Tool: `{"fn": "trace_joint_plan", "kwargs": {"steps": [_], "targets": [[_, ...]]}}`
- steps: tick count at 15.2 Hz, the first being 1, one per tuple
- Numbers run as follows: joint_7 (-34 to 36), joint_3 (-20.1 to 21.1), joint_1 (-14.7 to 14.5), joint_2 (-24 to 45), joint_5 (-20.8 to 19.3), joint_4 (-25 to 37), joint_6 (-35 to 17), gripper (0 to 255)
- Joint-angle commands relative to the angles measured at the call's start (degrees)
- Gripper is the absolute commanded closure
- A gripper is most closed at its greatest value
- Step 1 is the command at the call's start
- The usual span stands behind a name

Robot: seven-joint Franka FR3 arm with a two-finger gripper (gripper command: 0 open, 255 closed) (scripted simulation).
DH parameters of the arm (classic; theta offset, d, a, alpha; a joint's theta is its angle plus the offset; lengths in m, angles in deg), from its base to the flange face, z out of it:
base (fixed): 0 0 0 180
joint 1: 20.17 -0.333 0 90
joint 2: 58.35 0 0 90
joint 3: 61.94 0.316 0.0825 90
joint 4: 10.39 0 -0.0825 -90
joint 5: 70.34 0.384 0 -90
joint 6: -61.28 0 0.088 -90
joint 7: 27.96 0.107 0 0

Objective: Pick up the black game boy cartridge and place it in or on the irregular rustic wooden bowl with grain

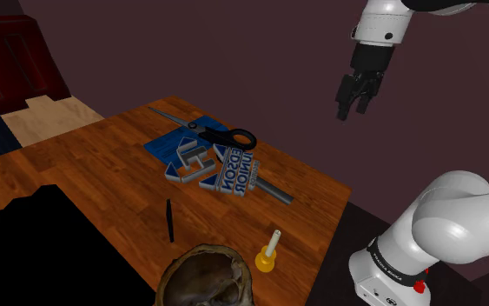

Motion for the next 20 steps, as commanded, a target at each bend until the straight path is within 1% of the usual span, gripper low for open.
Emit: {"fn": "trace_joint_plan", "kwargs": {"steps": [1,6,11,16,20], "targets": [[0.00,0.00,0.00,0.00,0.00,0.00,0.00,0],[7.75,5.97,-1.56,2.11,4.67,-3.25,-5.77,0],[15.25,11.96,-3.14,6.55,8.75,-4.55,-12.20,0],[22.63,17.87,-4.31,13.23,11.62,-3.81,-18.97,0],[28.70,22.44,-4.81,19.99,12.55,-1.74,-24.35,0]]}}
